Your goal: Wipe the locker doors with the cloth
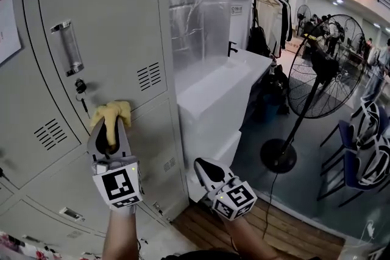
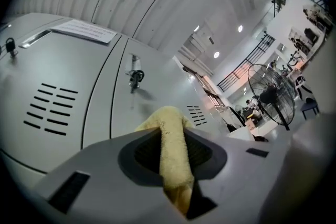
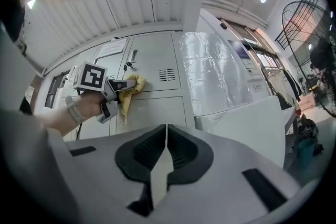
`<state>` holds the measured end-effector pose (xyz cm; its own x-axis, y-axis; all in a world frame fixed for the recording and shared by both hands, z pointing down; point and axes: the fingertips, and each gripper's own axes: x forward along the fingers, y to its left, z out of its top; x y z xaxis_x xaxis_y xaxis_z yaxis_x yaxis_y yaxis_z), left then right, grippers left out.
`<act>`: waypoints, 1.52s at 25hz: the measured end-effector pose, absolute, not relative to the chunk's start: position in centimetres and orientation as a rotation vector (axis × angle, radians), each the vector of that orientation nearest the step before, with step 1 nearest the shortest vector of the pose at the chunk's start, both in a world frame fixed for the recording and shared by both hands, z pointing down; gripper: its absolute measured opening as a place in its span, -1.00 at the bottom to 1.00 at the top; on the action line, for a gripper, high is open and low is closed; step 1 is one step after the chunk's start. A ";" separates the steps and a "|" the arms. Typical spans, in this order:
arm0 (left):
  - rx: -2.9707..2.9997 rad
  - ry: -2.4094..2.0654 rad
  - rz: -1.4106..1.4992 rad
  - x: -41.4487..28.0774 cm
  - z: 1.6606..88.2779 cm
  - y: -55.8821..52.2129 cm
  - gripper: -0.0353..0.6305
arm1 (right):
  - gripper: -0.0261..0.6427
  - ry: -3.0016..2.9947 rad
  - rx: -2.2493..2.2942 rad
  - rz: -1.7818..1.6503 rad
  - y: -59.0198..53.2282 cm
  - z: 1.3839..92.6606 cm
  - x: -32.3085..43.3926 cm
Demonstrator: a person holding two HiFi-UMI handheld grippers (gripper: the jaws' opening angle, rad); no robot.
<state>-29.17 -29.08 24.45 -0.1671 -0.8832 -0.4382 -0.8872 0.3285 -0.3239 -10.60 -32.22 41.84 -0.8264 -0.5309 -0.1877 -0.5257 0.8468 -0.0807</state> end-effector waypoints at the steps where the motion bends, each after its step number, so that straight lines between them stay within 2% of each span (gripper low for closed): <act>1: -1.557 2.044 0.005 -28.9 24.4 -29.5 -0.65 | -0.86 2.819 -0.828 -0.041 -32.3 42.0 -10.2; 9: -1.634 2.049 -0.020 -26.3 24.7 -33.9 -0.65 | -0.86 2.797 -0.937 -0.051 -32.9 43.0 -6.3; 23: -1.605 2.014 -0.224 -21.4 25.6 -41.5 -0.65 | -0.85 2.728 -1.124 -0.060 -34.0 43.8 0.7; 38: -1.450 1.998 -0.302 -21.7 21.5 -40.7 -0.65 | -0.85 2.728 -1.074 -0.057 -33.9 43.0 0.6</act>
<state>-21.68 -40.70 21.48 -0.1841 -0.9139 -0.3618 -0.7659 0.3641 -0.5300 0.62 -33.91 42.99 -0.7130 -0.6780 -0.1787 -0.6699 0.7340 -0.1119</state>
